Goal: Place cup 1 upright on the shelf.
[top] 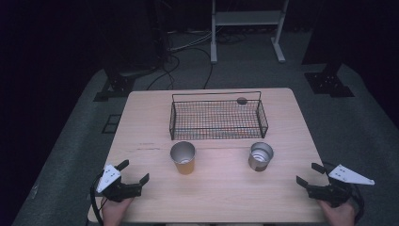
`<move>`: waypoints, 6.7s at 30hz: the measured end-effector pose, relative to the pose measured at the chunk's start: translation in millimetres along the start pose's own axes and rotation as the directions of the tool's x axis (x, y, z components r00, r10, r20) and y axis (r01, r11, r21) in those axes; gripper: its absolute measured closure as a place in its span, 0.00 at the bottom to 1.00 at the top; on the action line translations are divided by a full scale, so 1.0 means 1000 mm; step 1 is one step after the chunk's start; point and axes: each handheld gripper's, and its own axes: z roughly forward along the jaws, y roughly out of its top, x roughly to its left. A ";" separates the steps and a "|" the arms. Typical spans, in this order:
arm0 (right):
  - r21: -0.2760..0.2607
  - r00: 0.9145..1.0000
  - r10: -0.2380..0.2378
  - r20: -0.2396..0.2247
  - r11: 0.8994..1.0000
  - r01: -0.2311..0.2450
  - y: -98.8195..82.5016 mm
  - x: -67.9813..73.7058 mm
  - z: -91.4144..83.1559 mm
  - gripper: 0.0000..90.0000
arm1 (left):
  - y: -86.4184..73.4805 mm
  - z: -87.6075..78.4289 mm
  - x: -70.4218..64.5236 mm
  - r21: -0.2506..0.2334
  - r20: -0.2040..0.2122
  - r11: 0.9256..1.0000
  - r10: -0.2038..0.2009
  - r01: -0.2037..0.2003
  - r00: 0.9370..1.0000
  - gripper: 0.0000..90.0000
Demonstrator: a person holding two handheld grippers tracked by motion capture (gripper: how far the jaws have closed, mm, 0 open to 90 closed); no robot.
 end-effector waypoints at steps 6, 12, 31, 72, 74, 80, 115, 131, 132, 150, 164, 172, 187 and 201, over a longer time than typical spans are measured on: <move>-0.006 0.999 -0.018 -0.028 1.000 0.018 0.003 0.004 -0.001 0.15 | 0.000 -0.002 0.000 0.002 0.001 1.000 0.006 -0.006 1.000 0.00; 0.006 0.997 -0.038 -0.063 0.999 0.039 0.005 0.012 0.000 0.15 | 0.000 0.000 0.000 -0.002 0.006 1.000 0.004 -0.004 1.000 0.00; -0.039 0.979 -0.104 -0.177 0.994 0.098 0.020 0.042 -0.003 0.15 | 0.002 0.001 -0.002 -0.008 0.014 1.000 0.015 -0.015 1.000 0.00; 0.046 0.987 -0.035 -0.160 0.998 0.043 0.041 0.044 0.089 0.15 | 0.003 -0.001 -0.001 -0.028 0.011 1.000 0.015 -0.015 1.000 0.00; 0.047 0.987 -0.034 -0.157 0.998 0.042 0.041 0.044 0.090 0.15 | 0.003 -0.001 -0.001 -0.024 0.013 1.000 0.020 -0.020 1.000 0.00; 0.050 0.987 -0.030 -0.155 0.998 0.038 0.045 0.047 0.097 0.15 | 0.003 0.000 -0.002 -0.023 0.014 1.000 0.019 -0.019 1.000 0.00; 0.044 0.983 -0.052 -0.176 0.997 0.060 0.052 0.050 0.118 0.18 | 0.004 -0.001 -0.002 -0.031 0.013 0.999 0.025 -0.024 1.000 0.00; 0.044 0.951 -0.080 -0.300 0.994 0.098 0.099 0.051 0.099 0.19 | 0.005 -0.002 -0.002 -0.038 0.011 0.999 0.024 -0.023 1.000 0.00; 0.042 0.947 -0.079 -0.310 0.994 0.097 0.103 0.050 0.098 0.19 | 0.005 -0.002 -0.002 -0.037 0.011 0.999 0.024 -0.024 1.000 0.00; 0.029 0.926 -0.090 -0.367 0.994 0.109 0.163 0.037 0.109 0.19 | 0.005 -0.004 0.000 -0.045 0.008 0.999 0.022 -0.022 1.000 0.00; 0.021 0.921 -0.120 -0.370 0.990 0.138 0.204 0.035 0.136 0.19 | 0.005 -0.005 0.001 -0.051 0.007 0.999 0.015 -0.014 1.000 0.00; 0.027 0.917 -0.141 -0.373 0.986 0.162 0.227 0.038 0.154 0.19 | 0.005 -0.005 0.001 -0.049 0.007 0.999 0.017 -0.017 1.000 0.00; 0.041 0.921 -0.148 -0.361 0.984 0.175 0.254 0.036 0.191 0.19 | 0.006 -0.005 0.001 -0.052 0.011 0.998 0.017 -0.016 1.000 0.00; 0.090 0.937 -0.112 -0.332 0.985 0.149 0.254 0.027 0.226 0.19 | 0.006 -0.004 0.001 -0.055 0.012 0.998 0.019 -0.018 1.000 0.00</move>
